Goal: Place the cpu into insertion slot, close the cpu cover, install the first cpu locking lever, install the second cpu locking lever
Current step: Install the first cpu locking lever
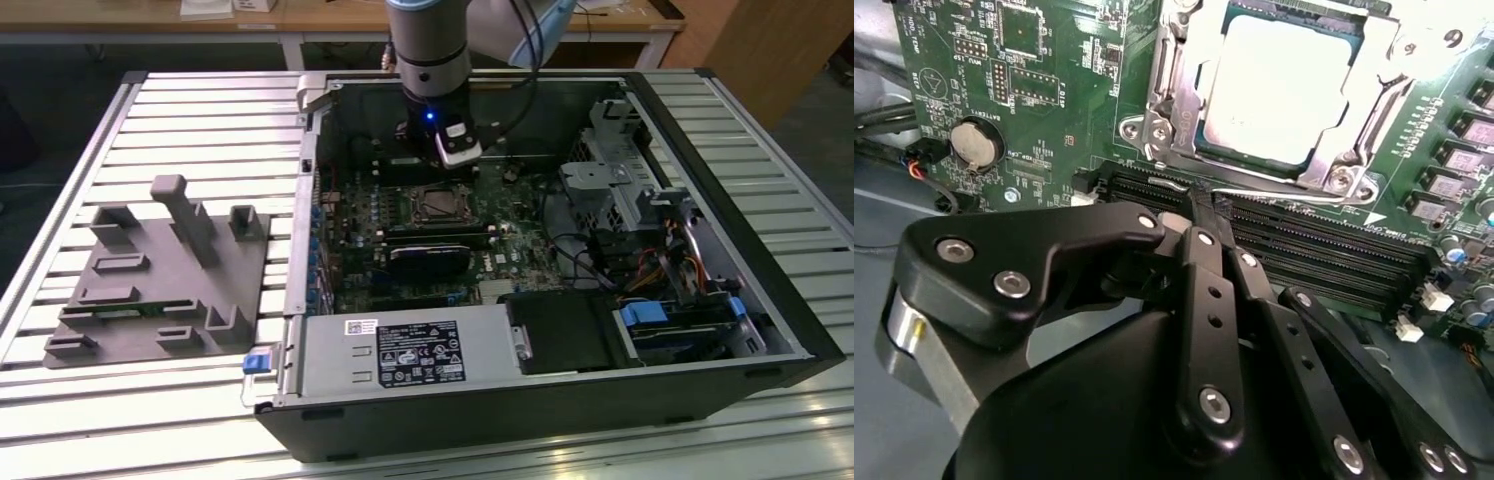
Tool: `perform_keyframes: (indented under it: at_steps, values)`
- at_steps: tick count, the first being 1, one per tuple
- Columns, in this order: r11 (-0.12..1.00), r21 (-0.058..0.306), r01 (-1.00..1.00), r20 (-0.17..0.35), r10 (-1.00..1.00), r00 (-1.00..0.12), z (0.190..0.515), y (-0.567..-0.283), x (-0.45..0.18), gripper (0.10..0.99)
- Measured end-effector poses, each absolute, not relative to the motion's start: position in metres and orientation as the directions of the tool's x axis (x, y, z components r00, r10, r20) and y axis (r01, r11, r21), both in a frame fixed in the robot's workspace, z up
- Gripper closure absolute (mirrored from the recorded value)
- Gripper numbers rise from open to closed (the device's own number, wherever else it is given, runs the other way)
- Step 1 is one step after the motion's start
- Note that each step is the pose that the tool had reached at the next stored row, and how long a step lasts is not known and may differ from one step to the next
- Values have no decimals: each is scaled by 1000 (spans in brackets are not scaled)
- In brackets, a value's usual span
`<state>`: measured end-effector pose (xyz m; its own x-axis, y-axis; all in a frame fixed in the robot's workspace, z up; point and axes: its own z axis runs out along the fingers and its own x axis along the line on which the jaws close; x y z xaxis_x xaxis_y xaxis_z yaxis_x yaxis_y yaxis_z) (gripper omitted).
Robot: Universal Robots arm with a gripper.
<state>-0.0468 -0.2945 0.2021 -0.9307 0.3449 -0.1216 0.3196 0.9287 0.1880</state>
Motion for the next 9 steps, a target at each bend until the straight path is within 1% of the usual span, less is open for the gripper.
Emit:
perform_keyframes:
  at_steps: [9]
  values:
    - [928,188,322,-126,348,-929,199,-296,-47,980]
